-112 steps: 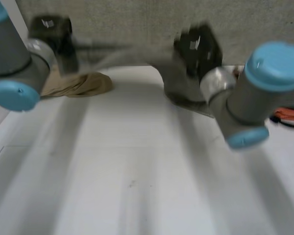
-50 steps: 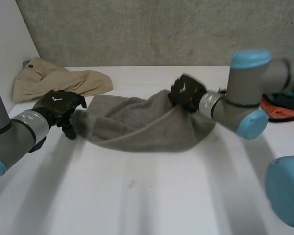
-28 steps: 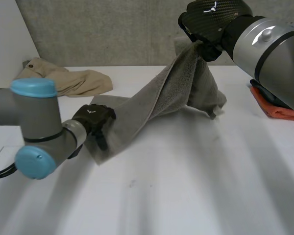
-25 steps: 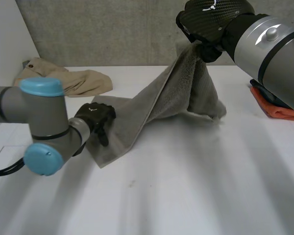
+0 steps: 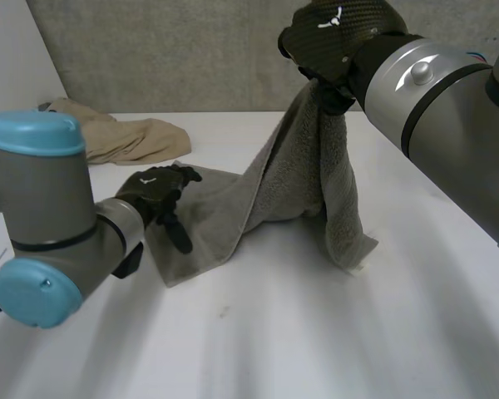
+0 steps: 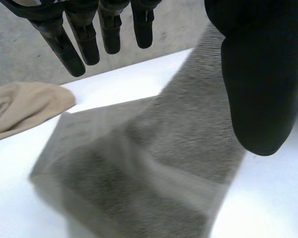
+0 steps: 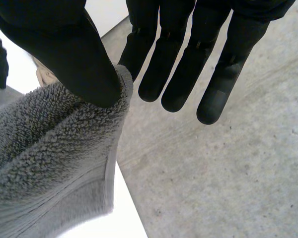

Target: Fold the laundry.

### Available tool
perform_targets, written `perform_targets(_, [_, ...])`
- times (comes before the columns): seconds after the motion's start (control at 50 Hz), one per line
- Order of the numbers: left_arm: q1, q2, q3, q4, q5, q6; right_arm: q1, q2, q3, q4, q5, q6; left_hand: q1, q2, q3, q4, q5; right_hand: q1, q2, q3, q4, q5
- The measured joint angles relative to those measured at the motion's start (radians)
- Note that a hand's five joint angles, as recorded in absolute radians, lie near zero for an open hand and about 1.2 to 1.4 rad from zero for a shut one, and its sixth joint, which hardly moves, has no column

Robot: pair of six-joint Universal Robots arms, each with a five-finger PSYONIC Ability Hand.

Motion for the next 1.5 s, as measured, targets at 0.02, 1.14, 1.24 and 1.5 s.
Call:
perform_targets(0.02, [-0.007, -0.001, -0.002, 0.004, -0.001, -0.008, 0.005, -0.002, -0.002, 0.001, 0.004, 0.0, -0.001, -0.004, -0.002, -0.003, 0.0, 0.0, 0.0, 0.0, 0.0, 0.0])
perform_targets(1.14, [0.255, 0.332, 0.122, 0.012, 0.17, 0.192, -0.219, -0.071, 0.208, 0.006, -0.048, 0.027, 0.941, 0.98, 0.969, 0.988, 0.93, 0.0, 0.0, 0.005, 0.003, 0.02])
perform_targets(1.24, [0.268, 0.199, 0.16, -0.024, 0.201, 0.31, -0.237, 0.004, 0.275, -0.006, -0.093, 0.031, 0.941, 0.98, 0.969, 0.988, 0.93, 0.0, 0.0, 0.005, 0.003, 0.025])
perform_targets(1.5, [0.232, -0.334, 0.508, -0.015, 0.168, 0.424, -0.187, 0.259, 0.232, -0.245, -0.087, 0.088, 0.941, 0.981, 0.971, 0.991, 0.93, 0.0, 0.0, 0.005, 0.003, 0.029])
